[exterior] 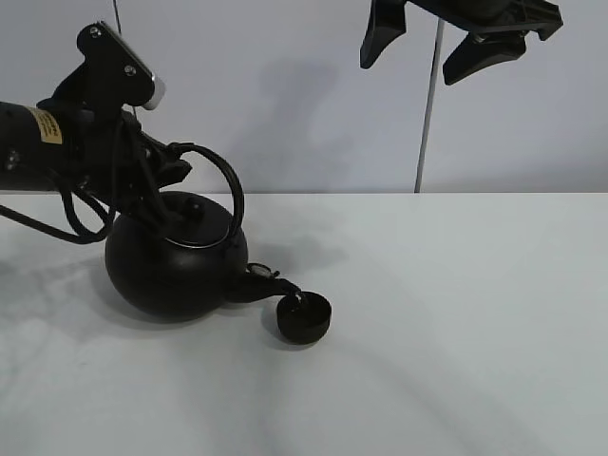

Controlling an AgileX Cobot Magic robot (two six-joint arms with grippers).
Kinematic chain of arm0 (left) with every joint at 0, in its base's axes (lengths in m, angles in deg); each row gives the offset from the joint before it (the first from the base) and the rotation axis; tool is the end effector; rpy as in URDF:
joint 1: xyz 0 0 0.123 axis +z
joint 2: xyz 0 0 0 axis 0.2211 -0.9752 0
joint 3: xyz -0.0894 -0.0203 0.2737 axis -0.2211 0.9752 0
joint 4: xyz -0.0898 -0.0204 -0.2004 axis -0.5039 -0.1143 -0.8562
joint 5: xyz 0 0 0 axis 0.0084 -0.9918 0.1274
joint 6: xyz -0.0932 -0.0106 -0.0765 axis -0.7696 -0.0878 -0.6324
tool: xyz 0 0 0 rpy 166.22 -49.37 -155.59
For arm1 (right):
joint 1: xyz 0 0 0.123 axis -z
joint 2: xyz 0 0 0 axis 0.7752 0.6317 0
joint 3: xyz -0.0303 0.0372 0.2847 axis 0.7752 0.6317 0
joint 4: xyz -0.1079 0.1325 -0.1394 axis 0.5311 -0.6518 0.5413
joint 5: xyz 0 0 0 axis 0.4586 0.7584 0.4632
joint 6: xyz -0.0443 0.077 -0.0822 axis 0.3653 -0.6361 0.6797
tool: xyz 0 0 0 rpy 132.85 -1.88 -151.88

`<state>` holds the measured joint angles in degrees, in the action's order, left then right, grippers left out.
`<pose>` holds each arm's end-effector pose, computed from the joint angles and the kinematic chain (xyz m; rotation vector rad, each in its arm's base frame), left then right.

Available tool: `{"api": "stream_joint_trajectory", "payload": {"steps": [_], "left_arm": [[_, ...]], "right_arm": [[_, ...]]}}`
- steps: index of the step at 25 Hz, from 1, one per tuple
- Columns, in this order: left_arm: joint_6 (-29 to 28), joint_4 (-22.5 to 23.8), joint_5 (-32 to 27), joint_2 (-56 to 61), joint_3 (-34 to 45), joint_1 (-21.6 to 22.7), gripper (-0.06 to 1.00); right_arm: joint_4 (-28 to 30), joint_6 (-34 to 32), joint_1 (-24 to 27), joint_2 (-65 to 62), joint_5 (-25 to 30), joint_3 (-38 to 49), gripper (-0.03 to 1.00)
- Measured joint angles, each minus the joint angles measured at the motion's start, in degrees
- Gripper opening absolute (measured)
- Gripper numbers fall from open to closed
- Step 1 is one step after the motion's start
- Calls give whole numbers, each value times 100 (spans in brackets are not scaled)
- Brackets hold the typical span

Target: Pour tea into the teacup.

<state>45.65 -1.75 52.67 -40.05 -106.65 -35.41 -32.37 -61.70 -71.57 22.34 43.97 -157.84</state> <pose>0.3308 -0.1533 0.1813 1.0153 1.6779 0.0294 0.3478 0.1306 0.3012 -0.1630 2.3369 0.2790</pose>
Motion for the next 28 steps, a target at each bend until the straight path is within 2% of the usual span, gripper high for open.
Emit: {"api": "stream_joint_trajectory", "payload": {"steps": [17,25,28], "left_arm": [[199,-5,0,0,-14,-35,10],[-342,-25,0,15,-14,-35,10],[-482,-234,-16,121,-14,-35,10]], "right_arm": [[0,0,0,0,0,0,58],[0,0,0,0,0,0,58],[0,0,0,0,0,0,58]]}}
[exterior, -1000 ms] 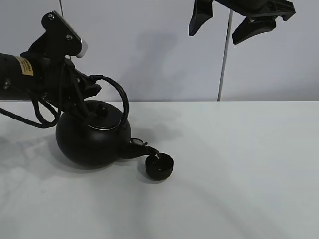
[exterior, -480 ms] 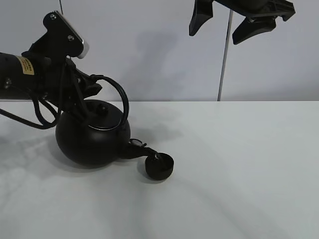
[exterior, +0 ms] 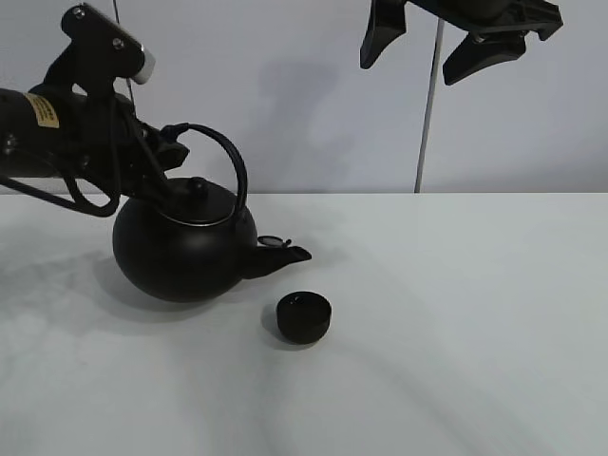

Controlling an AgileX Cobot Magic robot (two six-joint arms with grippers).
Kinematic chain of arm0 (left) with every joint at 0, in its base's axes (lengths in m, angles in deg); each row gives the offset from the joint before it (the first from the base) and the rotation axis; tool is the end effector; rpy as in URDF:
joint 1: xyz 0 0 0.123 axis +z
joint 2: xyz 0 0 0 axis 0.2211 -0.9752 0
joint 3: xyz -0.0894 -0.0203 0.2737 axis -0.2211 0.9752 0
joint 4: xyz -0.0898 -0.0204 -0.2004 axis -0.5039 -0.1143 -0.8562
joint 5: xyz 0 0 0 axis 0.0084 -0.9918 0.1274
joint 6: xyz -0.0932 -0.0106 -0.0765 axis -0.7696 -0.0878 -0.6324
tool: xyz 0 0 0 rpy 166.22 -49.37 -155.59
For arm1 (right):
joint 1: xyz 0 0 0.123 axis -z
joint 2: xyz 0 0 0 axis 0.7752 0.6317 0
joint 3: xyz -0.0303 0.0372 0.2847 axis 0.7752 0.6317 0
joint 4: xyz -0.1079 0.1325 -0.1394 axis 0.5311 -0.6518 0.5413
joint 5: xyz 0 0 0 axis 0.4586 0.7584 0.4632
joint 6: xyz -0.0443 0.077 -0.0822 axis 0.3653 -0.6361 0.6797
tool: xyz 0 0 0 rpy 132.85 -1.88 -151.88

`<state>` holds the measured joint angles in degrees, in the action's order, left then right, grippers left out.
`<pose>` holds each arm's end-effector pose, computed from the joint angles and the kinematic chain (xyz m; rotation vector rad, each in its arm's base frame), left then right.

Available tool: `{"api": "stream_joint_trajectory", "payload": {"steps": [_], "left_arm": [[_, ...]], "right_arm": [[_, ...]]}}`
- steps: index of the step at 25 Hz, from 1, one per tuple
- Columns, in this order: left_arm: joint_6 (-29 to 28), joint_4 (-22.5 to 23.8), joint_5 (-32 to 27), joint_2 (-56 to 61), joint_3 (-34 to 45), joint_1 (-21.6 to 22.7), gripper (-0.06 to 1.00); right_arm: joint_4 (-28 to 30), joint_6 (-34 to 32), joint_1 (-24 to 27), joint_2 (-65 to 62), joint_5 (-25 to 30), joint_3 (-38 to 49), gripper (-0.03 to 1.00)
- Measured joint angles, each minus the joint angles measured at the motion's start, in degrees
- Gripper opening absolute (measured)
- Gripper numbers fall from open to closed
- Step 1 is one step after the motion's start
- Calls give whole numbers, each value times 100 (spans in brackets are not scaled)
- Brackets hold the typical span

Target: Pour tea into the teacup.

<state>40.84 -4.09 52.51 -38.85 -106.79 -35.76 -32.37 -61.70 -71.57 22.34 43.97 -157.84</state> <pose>0.3304 -0.1527 0.1895 0.8973 1.7177 -0.0287 0.3478 0.1306 0.3012 -0.1630 2.3369 0.2790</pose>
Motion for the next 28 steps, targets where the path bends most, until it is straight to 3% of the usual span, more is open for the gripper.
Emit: {"api": "stream_joint_trajectory", "payload": {"steps": [10,20,28], "left_arm": [[-274,-773,258,405,239,0,10],[-460,-2056,1929,535,1515,0,10],[-607,-2167,2517,541,2083,0,10]], "right_arm": [[0,0,0,0,0,0,58],[0,0,0,0,-6,0,58],[0,0,0,0,-6,0,58]]}}
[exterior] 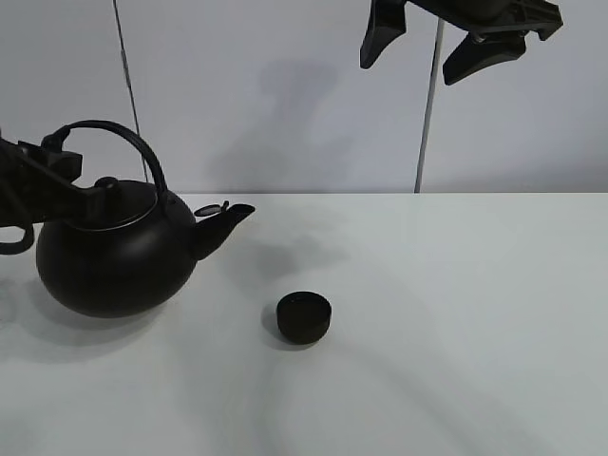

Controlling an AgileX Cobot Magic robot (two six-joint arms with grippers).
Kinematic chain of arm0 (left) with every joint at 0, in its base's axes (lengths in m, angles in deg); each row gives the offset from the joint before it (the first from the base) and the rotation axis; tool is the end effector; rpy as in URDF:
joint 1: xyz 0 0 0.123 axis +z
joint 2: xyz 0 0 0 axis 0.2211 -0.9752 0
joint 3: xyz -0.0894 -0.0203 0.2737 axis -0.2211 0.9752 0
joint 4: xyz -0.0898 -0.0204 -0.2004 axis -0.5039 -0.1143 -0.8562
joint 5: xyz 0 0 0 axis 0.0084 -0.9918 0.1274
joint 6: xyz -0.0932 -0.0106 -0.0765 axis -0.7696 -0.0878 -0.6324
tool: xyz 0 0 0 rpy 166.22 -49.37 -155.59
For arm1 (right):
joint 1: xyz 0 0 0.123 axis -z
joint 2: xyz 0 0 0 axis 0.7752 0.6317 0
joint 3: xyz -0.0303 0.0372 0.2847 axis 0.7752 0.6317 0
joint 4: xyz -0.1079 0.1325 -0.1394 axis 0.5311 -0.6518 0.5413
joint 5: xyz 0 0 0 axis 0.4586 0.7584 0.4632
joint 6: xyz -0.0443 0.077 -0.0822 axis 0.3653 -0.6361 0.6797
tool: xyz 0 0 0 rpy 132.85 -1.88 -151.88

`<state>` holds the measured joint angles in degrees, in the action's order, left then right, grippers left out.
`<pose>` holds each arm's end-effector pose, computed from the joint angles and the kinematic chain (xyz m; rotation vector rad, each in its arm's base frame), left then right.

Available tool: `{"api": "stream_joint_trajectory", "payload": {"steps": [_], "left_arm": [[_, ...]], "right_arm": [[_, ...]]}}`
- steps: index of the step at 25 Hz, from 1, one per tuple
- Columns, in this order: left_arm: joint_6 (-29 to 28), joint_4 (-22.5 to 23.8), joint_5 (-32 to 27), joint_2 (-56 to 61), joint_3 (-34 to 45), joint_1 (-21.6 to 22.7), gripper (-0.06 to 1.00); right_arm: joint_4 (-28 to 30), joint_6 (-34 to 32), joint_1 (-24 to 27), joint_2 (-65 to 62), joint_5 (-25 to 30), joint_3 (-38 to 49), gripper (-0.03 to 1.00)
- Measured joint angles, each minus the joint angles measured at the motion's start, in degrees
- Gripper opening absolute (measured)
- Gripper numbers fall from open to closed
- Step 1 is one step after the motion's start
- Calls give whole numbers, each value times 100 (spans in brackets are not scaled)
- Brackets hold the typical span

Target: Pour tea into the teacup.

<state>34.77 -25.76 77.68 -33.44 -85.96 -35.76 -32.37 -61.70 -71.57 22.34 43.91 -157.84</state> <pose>0.2788 -0.0962 0.1830 0.3468 1.7345 -0.0456 0.3479 0.1306 0.3013 -0.1629 2.3358 0.2793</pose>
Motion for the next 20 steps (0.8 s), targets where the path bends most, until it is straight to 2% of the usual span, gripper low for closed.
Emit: {"api": "stream_joint_trajectory", "payload": {"steps": [9,20], "left_arm": [[-319,43,115,0,493,0,10],[-360,325,115,0,680,0,10]], "right_arm": [[0,0,0,0,0,5,58],[0,0,0,0,0,5,58]]}}
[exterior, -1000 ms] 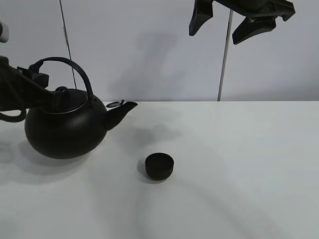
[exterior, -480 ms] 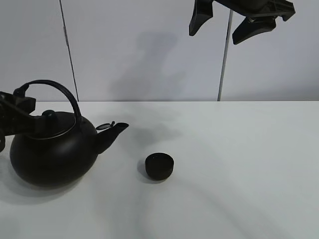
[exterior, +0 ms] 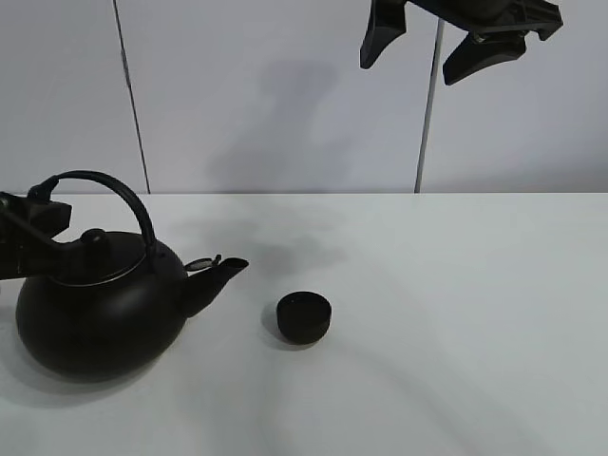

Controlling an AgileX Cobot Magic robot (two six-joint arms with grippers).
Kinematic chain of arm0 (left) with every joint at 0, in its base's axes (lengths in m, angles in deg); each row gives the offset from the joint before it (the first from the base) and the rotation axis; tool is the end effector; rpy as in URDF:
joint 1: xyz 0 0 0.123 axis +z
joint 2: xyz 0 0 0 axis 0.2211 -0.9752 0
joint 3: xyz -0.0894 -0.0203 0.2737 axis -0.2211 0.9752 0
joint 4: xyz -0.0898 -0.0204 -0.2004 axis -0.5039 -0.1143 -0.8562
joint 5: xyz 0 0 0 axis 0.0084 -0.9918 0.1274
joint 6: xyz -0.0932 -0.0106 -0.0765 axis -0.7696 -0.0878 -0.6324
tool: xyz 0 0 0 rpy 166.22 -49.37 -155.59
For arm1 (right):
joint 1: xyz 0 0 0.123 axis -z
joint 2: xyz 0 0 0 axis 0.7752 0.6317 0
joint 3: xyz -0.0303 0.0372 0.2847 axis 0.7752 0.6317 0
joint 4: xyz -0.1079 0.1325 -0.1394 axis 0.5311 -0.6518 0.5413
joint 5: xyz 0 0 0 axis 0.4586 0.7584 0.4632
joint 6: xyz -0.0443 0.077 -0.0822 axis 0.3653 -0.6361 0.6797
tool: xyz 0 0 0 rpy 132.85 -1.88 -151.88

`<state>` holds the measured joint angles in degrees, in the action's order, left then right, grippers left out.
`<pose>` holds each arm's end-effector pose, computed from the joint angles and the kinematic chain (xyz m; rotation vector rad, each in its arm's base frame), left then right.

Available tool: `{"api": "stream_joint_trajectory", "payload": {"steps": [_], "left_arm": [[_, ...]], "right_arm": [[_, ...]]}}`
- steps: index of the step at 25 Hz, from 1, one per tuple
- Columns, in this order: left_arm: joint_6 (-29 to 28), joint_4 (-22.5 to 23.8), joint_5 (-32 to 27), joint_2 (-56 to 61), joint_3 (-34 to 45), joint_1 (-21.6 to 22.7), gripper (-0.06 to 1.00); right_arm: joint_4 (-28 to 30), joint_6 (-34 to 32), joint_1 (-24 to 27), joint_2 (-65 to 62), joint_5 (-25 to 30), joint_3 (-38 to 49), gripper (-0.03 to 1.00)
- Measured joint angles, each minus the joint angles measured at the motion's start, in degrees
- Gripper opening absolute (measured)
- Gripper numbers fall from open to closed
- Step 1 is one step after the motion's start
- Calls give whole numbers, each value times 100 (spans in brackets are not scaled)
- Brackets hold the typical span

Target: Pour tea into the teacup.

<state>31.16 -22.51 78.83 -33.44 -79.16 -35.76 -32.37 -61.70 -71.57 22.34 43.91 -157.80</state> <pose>0.2529 -0.0912 0.1611 0.3815 1.8248 -0.0925 0.3478 0.1306 0.3011 -0.1630 2.3365 0.2791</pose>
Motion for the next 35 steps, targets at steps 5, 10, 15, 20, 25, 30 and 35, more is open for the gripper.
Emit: {"api": "stream_joint_trajectory", "payload": {"steps": [5,10,15,20,25,30,35], "left_arm": [[-35,150,0,0,0,0,10],[-60,447,0,0,0,0,10],[-77,709,0,0,0,0,10],[-84,876,0,0,0,0,11],[-84,1046,0,0,0,0,15],[-180,1171,0,0,0,0,17],[-389,1189,255,31,92,0,23]], "right_arm": [[0,0,0,0,0,0,58],[0,0,0,0,0,0,58],[0,0,0,0,0,0,58],[0,0,0,0,0,0,58],[0,0,0,0,0,0,58],[0,0,0,0,0,0,58],[0,0,0,0,0,0,58]]}}
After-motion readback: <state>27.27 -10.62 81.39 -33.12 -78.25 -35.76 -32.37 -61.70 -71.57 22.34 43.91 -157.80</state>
